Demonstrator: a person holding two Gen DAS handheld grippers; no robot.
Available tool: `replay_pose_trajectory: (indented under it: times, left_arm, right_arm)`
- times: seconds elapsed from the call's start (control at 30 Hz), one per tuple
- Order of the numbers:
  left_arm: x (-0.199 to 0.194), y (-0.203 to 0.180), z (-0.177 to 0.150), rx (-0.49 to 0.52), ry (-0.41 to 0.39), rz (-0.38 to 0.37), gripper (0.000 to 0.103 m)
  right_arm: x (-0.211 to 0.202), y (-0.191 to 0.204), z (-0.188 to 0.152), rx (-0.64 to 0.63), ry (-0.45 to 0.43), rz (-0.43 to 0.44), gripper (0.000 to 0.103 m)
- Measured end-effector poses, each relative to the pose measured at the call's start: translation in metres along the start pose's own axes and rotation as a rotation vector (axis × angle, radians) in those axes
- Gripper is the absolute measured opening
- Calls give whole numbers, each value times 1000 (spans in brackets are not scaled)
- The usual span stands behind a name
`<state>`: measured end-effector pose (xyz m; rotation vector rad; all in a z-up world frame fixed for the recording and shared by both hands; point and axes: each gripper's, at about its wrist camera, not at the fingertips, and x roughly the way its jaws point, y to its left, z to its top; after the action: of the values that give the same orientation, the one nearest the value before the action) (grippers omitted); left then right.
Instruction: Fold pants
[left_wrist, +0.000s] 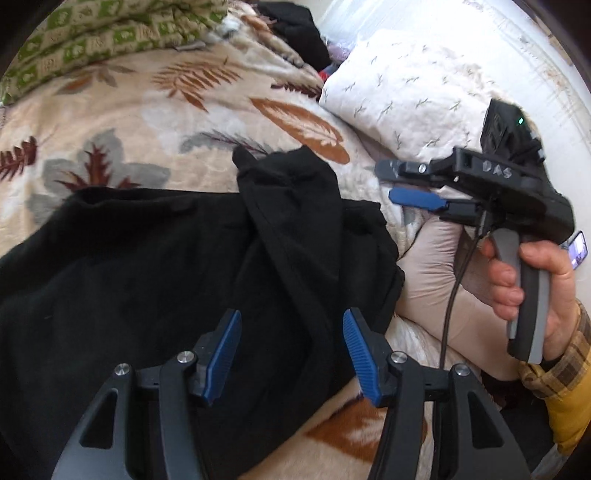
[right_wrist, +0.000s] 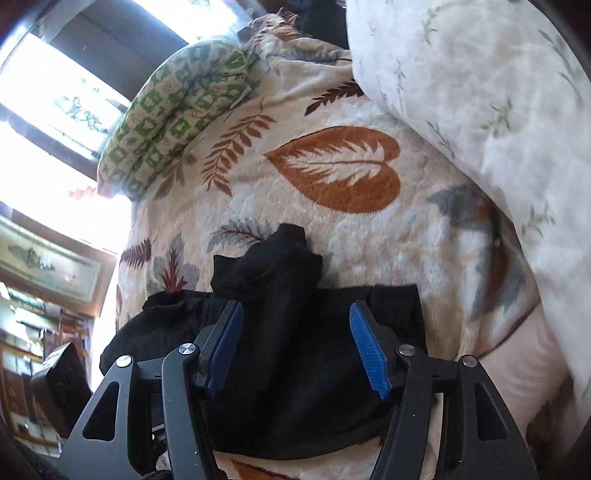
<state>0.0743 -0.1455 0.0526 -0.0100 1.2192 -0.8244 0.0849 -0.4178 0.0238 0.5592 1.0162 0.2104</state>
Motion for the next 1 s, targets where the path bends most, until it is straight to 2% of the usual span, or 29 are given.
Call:
replay_pose_trajectory:
  times: [0.07, 0.23, 0.33, 0.4, 0.47, 0.5, 0.53, 0.57, 0.63, 0.7, 0.8, 0.9, 1.0]
  left_arm:
    - [8, 1, 0, -17, 14, 7, 59]
    - [14, 9, 1, -69, 12, -3, 49]
    - [16, 12, 2, -83, 4, -11, 45]
    - [18, 12, 5, -89, 3, -17, 44]
    - [22, 10, 10, -96, 0, -28, 36]
    - [23, 9, 12, -100, 1, -39, 30]
    - [24, 7, 13, -100, 2, -54, 25]
    - [24, 3, 14, -95, 0, -67, 18]
    - [20, -7, 16, -69, -22, -91, 16]
    - [14, -21, 15, -34, -48, -142, 15]
    - [11, -45, 13, 34, -55, -197, 15]
    - [24, -73, 6, 111, -5, -195, 16]
    - [45, -88, -5, 138, 58, -163, 18]
  right_arm:
    - [7, -2, 9, 1, 19, 36, 59]
    - [28, 1, 31, 7, 47, 76, 56]
    - [46, 13, 36, -29, 79, 59, 53]
    - [63, 21, 40, -62, 98, 7, 50]
    - [78, 24, 41, -74, 123, -29, 40]
    - [86, 24, 41, -78, 143, -36, 26]
    - [90, 24, 41, -85, 155, -43, 18]
    - [91, 25, 41, -103, 153, -51, 15]
    - [79, 27, 39, -139, 124, -1, 11]
    - [62, 27, 39, -168, 100, 26, 10]
    - [34, 21, 40, -207, 86, 13, 10]
    - [11, 7, 36, -254, 84, -79, 13]
    - [-6, -9, 26, -281, 102, -214, 45]
